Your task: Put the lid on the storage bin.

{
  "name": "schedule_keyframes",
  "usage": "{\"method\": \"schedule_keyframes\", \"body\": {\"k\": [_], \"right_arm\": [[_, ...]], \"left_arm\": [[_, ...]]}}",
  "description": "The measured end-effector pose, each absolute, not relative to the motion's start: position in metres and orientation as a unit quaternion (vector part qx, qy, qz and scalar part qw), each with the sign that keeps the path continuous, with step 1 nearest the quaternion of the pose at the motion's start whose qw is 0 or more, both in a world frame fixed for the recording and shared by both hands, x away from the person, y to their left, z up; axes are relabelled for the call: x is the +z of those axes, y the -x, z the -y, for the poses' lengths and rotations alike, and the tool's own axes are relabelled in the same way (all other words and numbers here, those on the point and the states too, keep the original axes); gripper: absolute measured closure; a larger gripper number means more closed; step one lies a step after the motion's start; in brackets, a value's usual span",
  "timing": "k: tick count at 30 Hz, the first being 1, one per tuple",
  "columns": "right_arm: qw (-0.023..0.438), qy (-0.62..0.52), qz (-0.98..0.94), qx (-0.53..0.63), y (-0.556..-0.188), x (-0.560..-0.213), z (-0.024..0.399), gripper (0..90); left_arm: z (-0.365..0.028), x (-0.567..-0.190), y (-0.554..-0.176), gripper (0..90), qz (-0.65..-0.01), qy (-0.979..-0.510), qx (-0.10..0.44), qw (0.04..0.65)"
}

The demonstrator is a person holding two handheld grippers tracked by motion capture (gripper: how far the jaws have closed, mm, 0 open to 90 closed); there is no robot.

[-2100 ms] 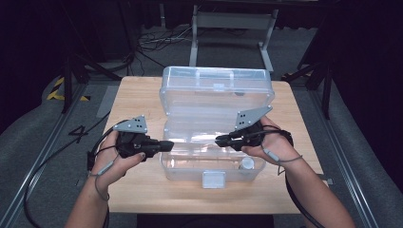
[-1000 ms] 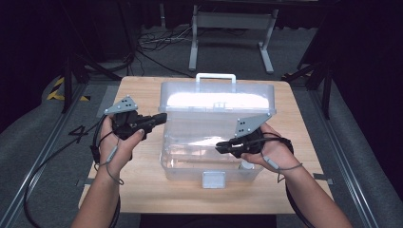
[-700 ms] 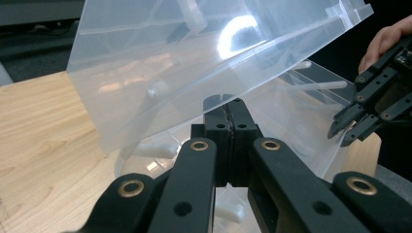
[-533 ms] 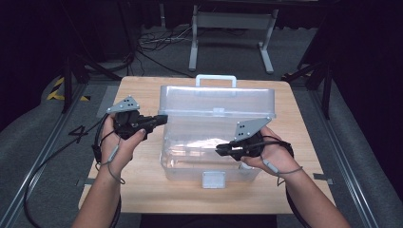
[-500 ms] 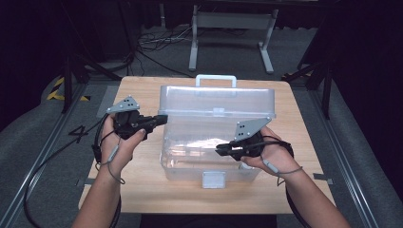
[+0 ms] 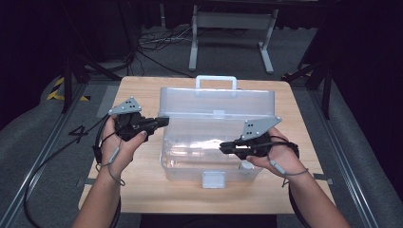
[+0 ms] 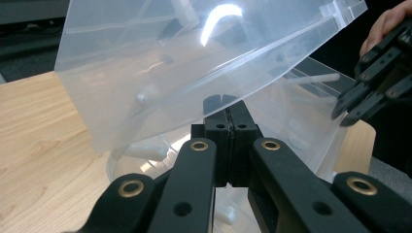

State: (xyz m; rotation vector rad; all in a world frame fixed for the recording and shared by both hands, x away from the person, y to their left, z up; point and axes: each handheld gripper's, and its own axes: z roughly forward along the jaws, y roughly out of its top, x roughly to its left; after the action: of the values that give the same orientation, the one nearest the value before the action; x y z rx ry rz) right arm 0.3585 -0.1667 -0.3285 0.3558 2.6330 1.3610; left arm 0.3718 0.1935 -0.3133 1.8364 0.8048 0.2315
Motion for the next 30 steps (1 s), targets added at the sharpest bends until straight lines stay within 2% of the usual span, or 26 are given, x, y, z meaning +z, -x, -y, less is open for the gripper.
{"method": "schedule_keyframes", "body": {"k": [16,30], "right_arm": [[0.125,-0.179,-0.836,0.504,-0.355,-0.319,0.216,89.8],[0.153,-0.234,-0.805,0.523,-0.359,-0.323,0.252,90.0]], "left_arm": [[-0.193,-0.314,-0.372,90.0,-0.337,-0.772,0.094,0.531],[-0.194,-0.315,-0.37,90.0,-0.336,-0.776,0.086,0.527]]}}
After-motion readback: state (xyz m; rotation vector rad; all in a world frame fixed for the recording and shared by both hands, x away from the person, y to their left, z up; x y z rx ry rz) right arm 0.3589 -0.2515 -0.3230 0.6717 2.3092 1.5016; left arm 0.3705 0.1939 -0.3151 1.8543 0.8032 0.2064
